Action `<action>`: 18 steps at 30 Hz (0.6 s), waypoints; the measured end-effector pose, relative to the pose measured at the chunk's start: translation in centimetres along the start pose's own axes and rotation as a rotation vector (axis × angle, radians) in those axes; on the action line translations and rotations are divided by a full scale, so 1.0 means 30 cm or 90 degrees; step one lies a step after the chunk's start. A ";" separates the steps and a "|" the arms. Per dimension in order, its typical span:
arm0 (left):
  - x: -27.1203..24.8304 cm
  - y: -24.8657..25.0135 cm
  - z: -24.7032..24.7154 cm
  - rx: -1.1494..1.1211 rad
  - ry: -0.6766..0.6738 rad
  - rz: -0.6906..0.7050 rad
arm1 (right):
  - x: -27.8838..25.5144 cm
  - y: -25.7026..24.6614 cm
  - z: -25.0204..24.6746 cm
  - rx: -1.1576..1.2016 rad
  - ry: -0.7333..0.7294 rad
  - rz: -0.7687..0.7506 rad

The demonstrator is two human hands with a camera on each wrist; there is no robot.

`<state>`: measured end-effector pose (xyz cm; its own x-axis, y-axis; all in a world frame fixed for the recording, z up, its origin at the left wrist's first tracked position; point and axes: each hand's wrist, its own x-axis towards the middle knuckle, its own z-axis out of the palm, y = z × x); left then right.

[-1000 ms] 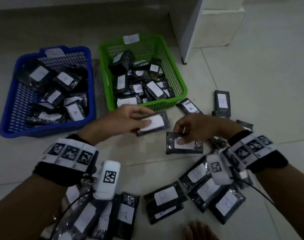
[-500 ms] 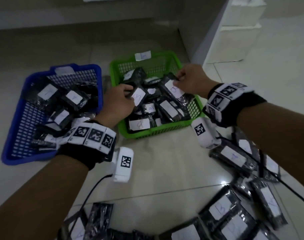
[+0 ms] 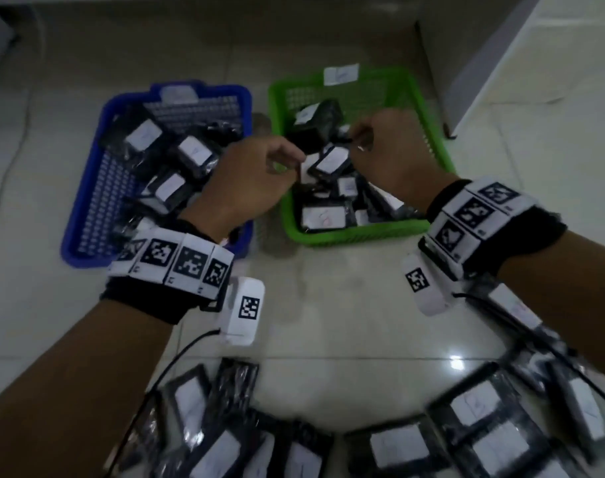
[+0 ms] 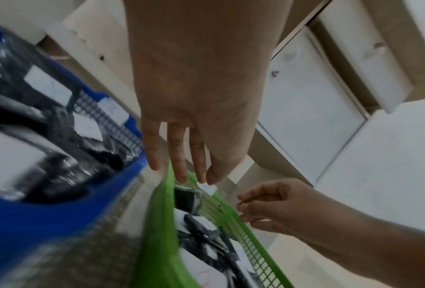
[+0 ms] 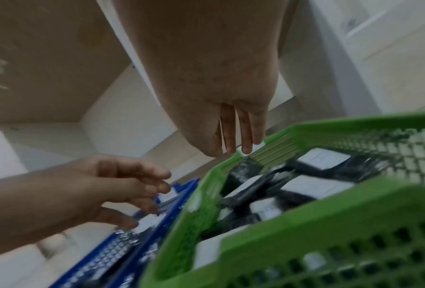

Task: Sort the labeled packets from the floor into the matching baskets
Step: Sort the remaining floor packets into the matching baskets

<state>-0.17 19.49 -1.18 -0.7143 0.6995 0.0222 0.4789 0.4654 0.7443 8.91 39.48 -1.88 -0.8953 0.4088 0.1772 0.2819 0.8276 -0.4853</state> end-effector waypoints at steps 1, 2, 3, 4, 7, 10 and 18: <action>-0.060 -0.021 -0.043 0.026 -0.010 0.002 | -0.040 -0.073 0.016 0.038 -0.015 -0.026; -0.105 -0.040 -0.079 0.039 -0.017 -0.005 | -0.070 -0.130 0.030 0.062 -0.022 -0.050; -0.158 -0.065 -0.115 0.041 -0.017 -0.019 | -0.107 -0.193 0.046 0.079 -0.033 -0.079; -0.223 -0.088 -0.157 0.037 -0.014 -0.034 | -0.148 -0.259 0.071 0.095 -0.048 -0.107; -0.387 -0.166 -0.242 0.050 -0.030 -0.071 | -0.275 -0.400 0.140 0.153 -0.146 -0.141; -0.556 -0.253 -0.296 0.073 -0.035 -0.100 | -0.391 -0.476 0.223 0.140 -0.290 -0.192; -0.865 -0.445 -0.167 0.134 -0.346 -0.116 | -0.613 -0.511 0.443 0.013 -0.608 -0.403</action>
<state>9.42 -7.58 -8.36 -0.4582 0.7489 -0.4788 0.5037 0.6626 0.5544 16.46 14.15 -9.08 -0.7736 -0.5445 -0.3242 -0.3100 0.7714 -0.5558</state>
